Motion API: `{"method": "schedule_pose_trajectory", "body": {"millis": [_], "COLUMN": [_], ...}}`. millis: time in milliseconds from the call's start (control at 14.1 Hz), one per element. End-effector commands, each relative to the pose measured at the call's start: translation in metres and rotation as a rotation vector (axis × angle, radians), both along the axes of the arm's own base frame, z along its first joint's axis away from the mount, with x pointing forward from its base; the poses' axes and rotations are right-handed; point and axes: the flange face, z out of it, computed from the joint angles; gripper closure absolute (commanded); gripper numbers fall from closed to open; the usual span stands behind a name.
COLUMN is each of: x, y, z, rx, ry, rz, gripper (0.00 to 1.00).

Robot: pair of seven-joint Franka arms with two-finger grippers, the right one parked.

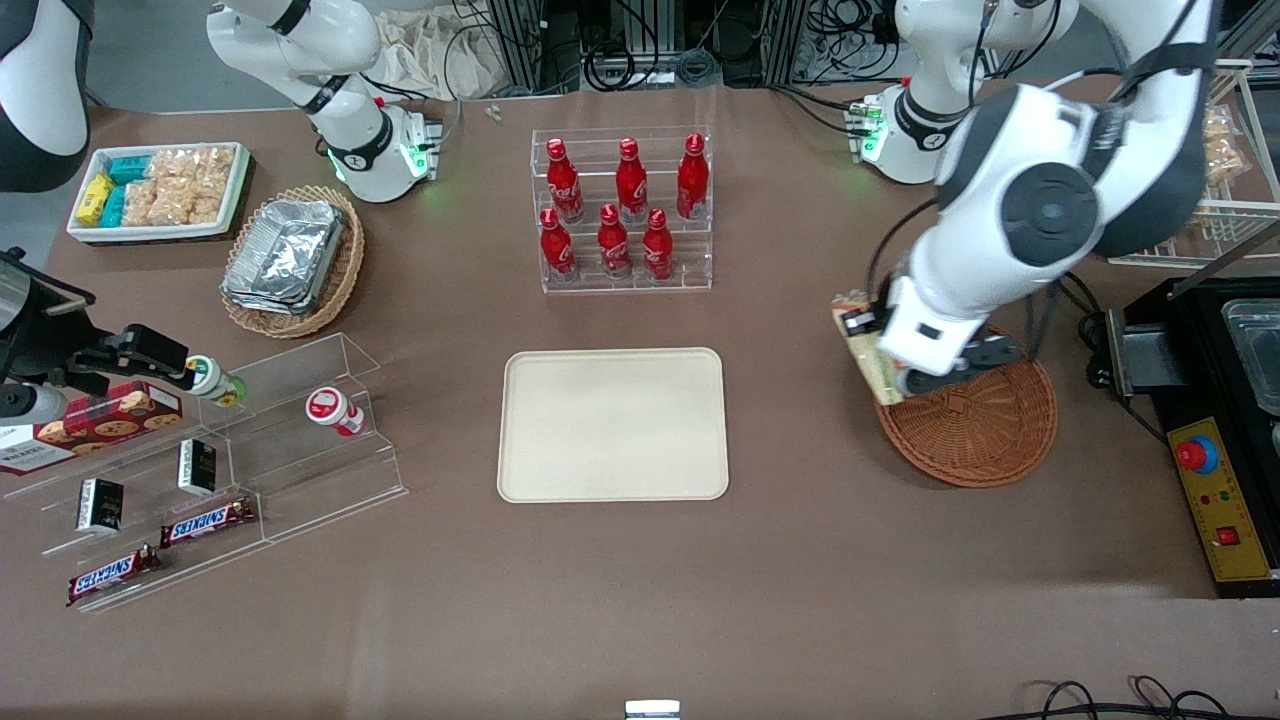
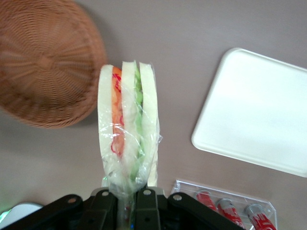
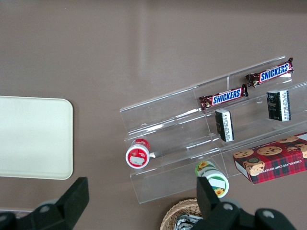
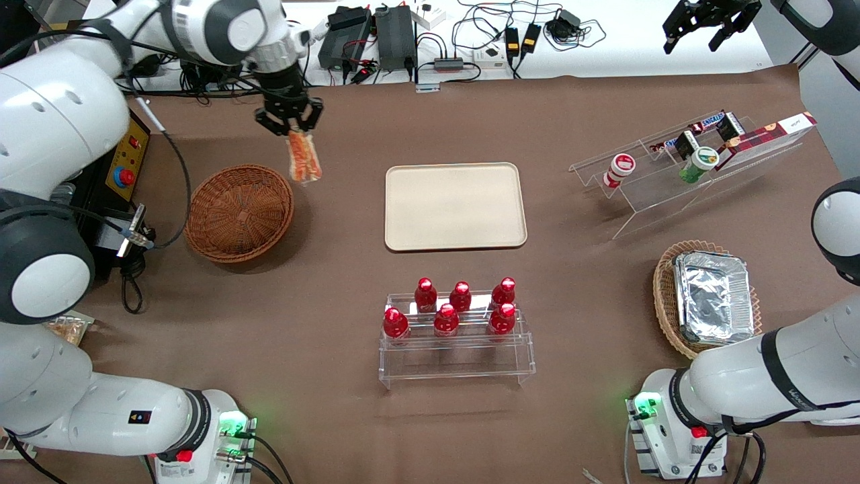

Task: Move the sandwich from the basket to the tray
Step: 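Carry the held sandwich over to the cream tray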

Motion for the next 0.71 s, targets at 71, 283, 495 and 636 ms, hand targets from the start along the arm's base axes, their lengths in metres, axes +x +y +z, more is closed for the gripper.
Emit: {"method": "schedule_pose_trajectory", "body": {"millis": [71, 283, 495, 636], "x": [0.001, 0.001, 0.000, -0.003], "y": [-0.067, -0.106, -0.138, -0.154], "z": [-0.043, -0.080, -0.125, -0.161], "rx": [-0.027, -0.075, -0.106, -0.112], "ry": [-0.011, -0.058, -0.078, -0.078], "rz": [-0.078, -0.115, -0.153, -0.171], "gripper": [0.98, 0.98, 0.99, 0.99]}}
